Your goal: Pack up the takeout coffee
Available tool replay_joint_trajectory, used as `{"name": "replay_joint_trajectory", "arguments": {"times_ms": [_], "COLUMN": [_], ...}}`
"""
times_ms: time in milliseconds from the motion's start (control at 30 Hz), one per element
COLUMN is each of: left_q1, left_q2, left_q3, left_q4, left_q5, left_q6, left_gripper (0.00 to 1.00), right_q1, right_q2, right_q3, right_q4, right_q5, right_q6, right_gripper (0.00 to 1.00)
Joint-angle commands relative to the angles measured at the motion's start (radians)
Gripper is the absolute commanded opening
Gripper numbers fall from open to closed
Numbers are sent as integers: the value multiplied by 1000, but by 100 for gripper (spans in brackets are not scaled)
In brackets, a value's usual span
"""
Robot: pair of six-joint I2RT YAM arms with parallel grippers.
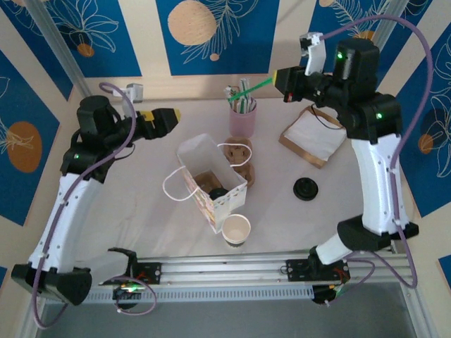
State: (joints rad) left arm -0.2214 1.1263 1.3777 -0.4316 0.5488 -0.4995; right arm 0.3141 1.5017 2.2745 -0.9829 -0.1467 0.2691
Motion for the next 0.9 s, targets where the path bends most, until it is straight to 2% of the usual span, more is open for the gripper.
{"name": "replay_joint_trajectory", "arguments": {"times_ms": [0, 400, 667, 867], "left_q1": [-12, -12, -10, -11], "left_q2": [-43, -121, -137, -141], "left_q3": [-30, -52, -63, -75], "left_q4": [-52, -121, -122, -127], "left_q5": [6, 6, 4, -3], "left_q6": [-13, -14, -23, -22], "left_gripper": [100, 100, 100, 100], "right_q1": [6, 32, 132, 239], "right_q2": [-67, -171, -152, -97], "right_q3": [-49, -228, -282, -283], "right_q4": [16, 126, 133, 107], "right_q5": [-102, -301, -255, -152], "right_q6": [67, 188, 174, 124], "right_gripper": [0, 0, 0, 0]}}
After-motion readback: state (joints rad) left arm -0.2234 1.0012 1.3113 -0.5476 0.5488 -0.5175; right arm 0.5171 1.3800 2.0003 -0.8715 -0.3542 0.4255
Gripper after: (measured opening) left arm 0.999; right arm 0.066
